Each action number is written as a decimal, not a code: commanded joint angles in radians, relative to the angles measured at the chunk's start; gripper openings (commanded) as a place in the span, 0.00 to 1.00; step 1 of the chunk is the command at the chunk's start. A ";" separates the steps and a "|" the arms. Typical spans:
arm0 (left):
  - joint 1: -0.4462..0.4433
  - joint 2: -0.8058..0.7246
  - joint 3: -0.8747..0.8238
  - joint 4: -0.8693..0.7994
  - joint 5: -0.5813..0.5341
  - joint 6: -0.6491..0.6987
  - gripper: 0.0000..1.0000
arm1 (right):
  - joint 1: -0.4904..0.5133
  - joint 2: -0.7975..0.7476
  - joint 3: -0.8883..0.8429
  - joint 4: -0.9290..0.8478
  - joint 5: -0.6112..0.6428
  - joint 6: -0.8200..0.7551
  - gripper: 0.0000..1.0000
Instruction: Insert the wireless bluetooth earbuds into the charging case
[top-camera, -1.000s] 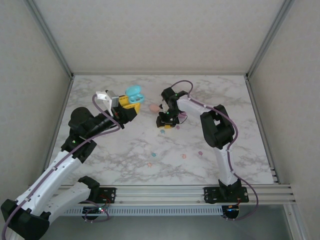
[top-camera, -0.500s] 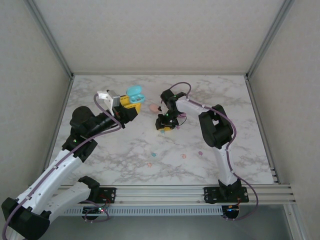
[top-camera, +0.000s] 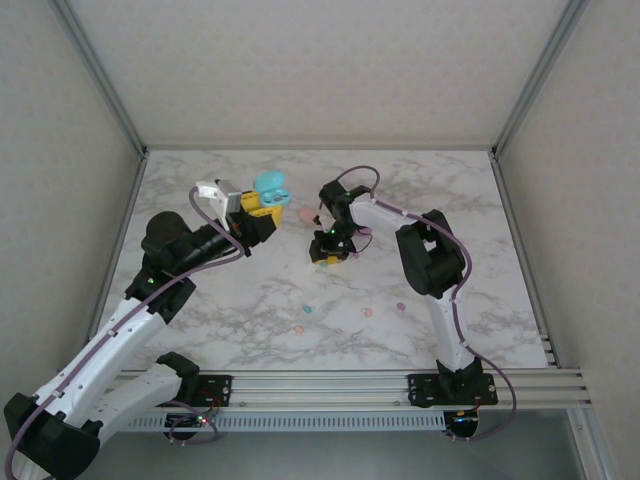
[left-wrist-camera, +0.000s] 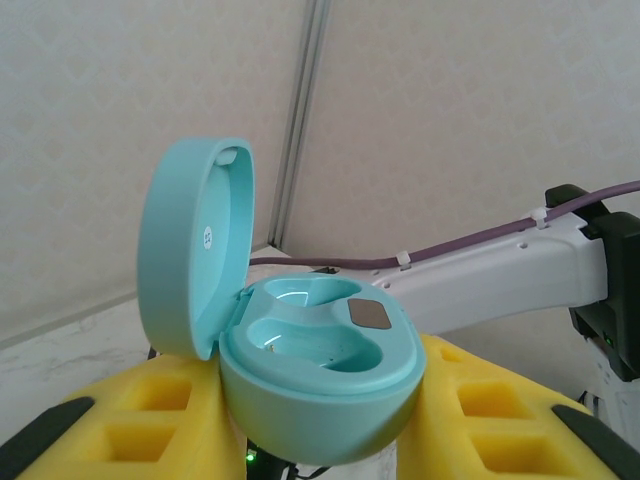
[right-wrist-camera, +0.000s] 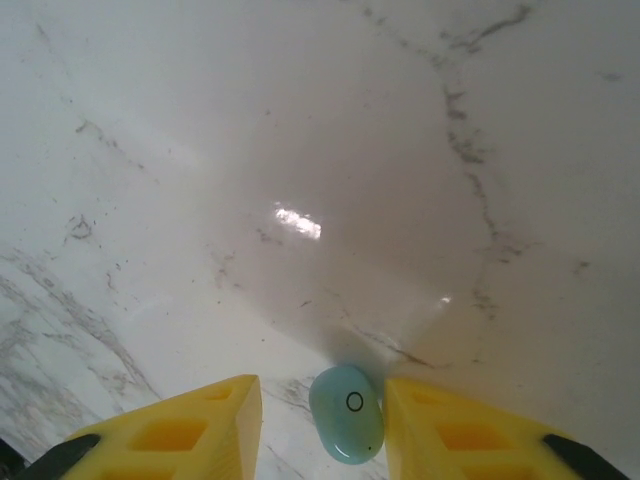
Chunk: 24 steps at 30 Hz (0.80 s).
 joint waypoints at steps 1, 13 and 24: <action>0.005 -0.001 0.024 0.014 0.002 0.003 0.17 | 0.013 -0.007 -0.012 -0.025 -0.016 -0.013 0.37; 0.005 0.000 0.029 0.011 0.001 0.001 0.17 | 0.023 -0.008 0.007 -0.033 -0.013 -0.010 0.35; 0.004 0.001 0.027 0.008 -0.001 0.002 0.17 | 0.034 -0.005 0.048 -0.054 -0.003 -0.003 0.36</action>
